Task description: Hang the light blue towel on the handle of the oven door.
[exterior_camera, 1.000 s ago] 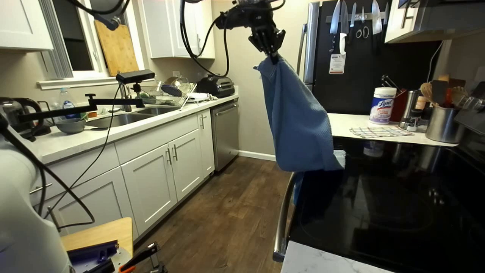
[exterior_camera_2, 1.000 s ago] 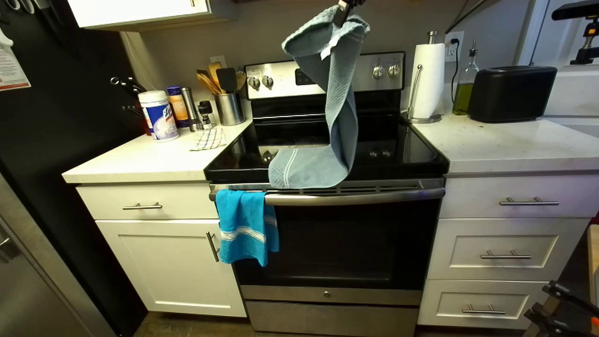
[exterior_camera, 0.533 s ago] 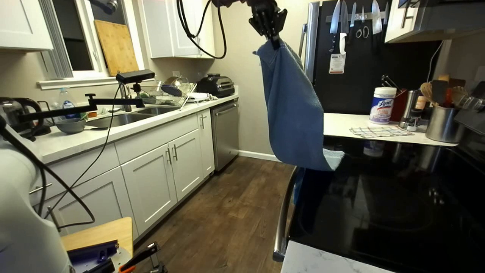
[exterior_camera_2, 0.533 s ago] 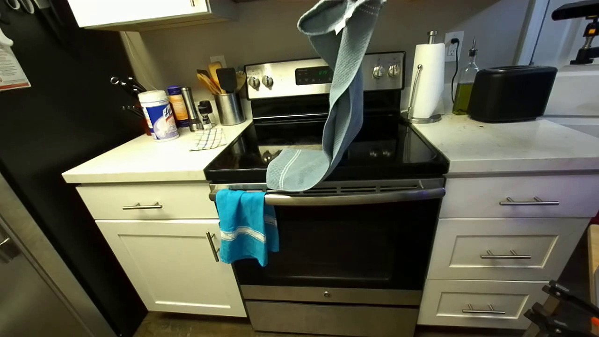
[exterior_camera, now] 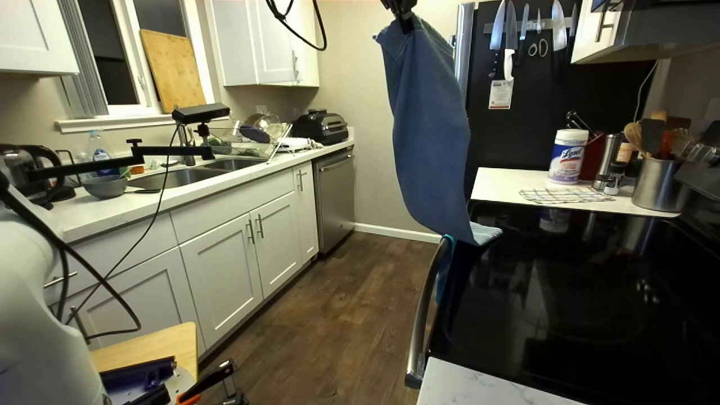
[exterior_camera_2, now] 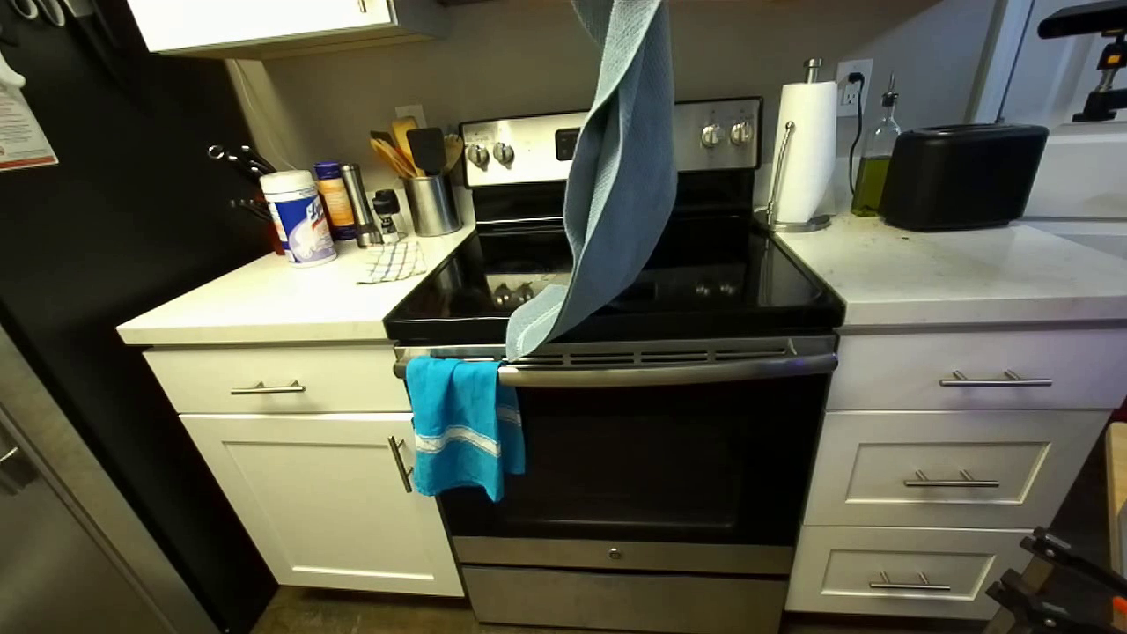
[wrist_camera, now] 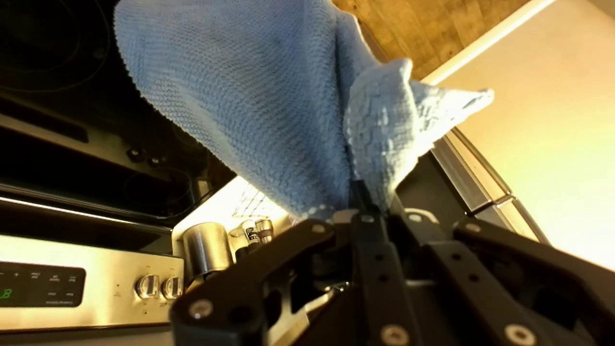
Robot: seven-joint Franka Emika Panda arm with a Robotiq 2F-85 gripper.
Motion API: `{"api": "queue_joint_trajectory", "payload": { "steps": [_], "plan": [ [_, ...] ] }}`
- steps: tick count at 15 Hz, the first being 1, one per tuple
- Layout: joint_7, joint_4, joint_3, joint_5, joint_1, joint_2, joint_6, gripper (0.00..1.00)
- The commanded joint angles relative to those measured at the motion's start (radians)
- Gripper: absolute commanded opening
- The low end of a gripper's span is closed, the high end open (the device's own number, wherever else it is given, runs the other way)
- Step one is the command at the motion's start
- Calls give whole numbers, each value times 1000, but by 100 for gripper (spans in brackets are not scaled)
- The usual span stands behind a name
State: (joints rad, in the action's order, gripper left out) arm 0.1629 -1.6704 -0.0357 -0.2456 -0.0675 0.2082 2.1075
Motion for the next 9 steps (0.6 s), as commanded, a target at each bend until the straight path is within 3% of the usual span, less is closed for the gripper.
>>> {"api": "queue_joint_trajectory", "payload": {
  "steps": [1, 9],
  "plan": [
    [136, 37, -5, -75, 7, -2, -5, 1],
    [549, 51, -2, -86, 63, 130, -78, 1]
  ]
}}
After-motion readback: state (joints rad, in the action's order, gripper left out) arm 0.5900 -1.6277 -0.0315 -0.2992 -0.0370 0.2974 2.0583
